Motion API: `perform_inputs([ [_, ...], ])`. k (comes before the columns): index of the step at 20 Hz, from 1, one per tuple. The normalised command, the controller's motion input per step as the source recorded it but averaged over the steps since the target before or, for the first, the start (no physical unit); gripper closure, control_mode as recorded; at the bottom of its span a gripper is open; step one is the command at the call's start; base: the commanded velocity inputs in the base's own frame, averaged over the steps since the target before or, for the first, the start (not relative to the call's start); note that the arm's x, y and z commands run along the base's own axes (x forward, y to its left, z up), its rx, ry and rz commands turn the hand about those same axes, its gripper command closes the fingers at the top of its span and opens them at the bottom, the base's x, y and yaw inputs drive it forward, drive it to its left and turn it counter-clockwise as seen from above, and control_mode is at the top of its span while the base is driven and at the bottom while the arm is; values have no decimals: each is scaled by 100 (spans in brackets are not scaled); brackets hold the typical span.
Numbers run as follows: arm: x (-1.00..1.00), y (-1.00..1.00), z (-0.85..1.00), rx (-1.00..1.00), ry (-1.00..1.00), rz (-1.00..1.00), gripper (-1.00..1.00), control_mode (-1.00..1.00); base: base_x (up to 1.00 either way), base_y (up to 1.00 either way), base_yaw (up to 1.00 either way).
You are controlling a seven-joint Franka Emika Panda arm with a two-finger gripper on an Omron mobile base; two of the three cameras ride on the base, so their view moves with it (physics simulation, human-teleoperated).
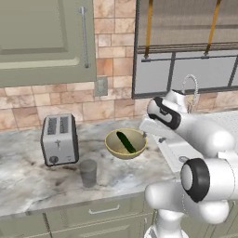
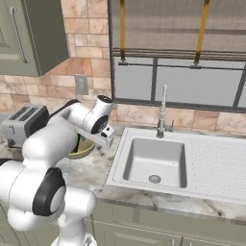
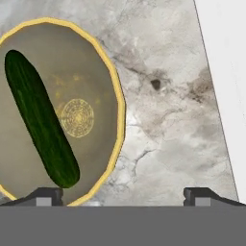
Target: Move the glass cup from next to the sink to the open cabinet. Then, move the bowl with the cucumber to the fridge to clear the area for faucet cleaning.
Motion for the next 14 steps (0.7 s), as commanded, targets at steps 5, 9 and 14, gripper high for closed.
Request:
perform_inputs([
  [5, 5, 8, -19, 0, 2, 0, -100, -100, 0, 0, 0],
  [9, 34, 14, -18, 0, 0, 0, -100, -100, 0, 0, 0],
  [14, 33, 14, -20, 0, 0, 0, -100, -100, 0, 0, 0],
])
